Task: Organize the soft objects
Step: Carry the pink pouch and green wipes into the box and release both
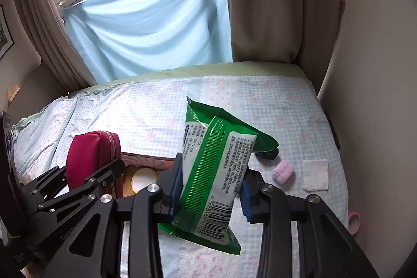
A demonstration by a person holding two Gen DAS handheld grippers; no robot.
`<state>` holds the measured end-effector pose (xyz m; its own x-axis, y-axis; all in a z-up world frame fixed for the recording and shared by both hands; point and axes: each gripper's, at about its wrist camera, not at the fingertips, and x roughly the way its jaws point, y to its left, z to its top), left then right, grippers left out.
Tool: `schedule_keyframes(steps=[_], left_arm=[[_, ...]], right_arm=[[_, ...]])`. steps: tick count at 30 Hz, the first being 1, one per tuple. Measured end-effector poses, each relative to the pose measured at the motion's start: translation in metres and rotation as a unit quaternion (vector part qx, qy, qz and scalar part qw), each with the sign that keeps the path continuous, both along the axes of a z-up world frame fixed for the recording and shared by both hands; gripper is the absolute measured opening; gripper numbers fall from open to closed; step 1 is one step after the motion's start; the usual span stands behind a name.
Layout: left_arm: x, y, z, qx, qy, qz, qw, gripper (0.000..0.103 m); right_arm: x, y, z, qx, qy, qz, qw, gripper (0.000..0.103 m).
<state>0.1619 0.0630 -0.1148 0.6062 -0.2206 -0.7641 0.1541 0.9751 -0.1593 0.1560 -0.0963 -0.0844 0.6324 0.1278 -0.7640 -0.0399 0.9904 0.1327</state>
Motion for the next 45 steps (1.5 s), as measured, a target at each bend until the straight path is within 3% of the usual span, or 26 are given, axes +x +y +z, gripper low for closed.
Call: schedule_keyframes(steps=[7,14,22,30,38,39,40,41,42,43,45], left_arm=[[0.018,0.093,-0.02,0.005,0.029,0.003,0.9996,0.04],[0.051,0.15,-0.069,0.013,0.085,-0.003,0.9963,0.04],[0.094,0.167,-0.157,0.027,0.164,-0.003,0.9861,0.04],[0.142,0.158,-0.248,0.055,0.23,-0.002,0.9715,0.04],[0.158,0.146,-0.283,0.073,0.26,-0.026,0.9625,0.041],[0.16,0.145,-0.284,0.075,0.259,-0.029,0.9624,0.044],[0.161,0.144,-0.284,0.077,0.256,-0.033,0.9629,0.054],[0.162,0.143,-0.281,0.081,0.251,-0.034,0.964,0.079],[0.163,0.143,-0.277,0.086,0.241,-0.032,0.9662,0.094],[0.164,0.144,-0.272,0.088,0.227,-0.03,0.9693,0.103],[0.167,0.145,-0.268,0.087,0.225,-0.034,0.9699,0.103]], right_arm=[[0.014,0.093,-0.038,0.007,0.032,0.02,0.999,0.034],[0.039,0.149,-0.09,0.017,0.075,0.038,0.996,0.034],[0.08,0.167,-0.175,0.006,0.144,0.067,0.987,0.034],[0.112,0.18,-0.268,-0.054,0.188,0.157,0.968,0.034],[0.117,0.189,-0.308,-0.108,0.196,0.255,0.941,0.034],[0.118,0.19,-0.31,-0.111,0.197,0.261,0.939,0.037],[0.119,0.191,-0.312,-0.111,0.197,0.267,0.937,0.049],[0.119,0.192,-0.313,-0.104,0.198,0.277,0.935,0.06],[0.119,0.193,-0.315,-0.101,0.199,0.285,0.932,0.09],[0.117,0.195,-0.317,-0.102,0.198,0.293,0.93,0.103],[0.114,0.197,-0.319,-0.109,0.196,0.31,0.924,0.103]])
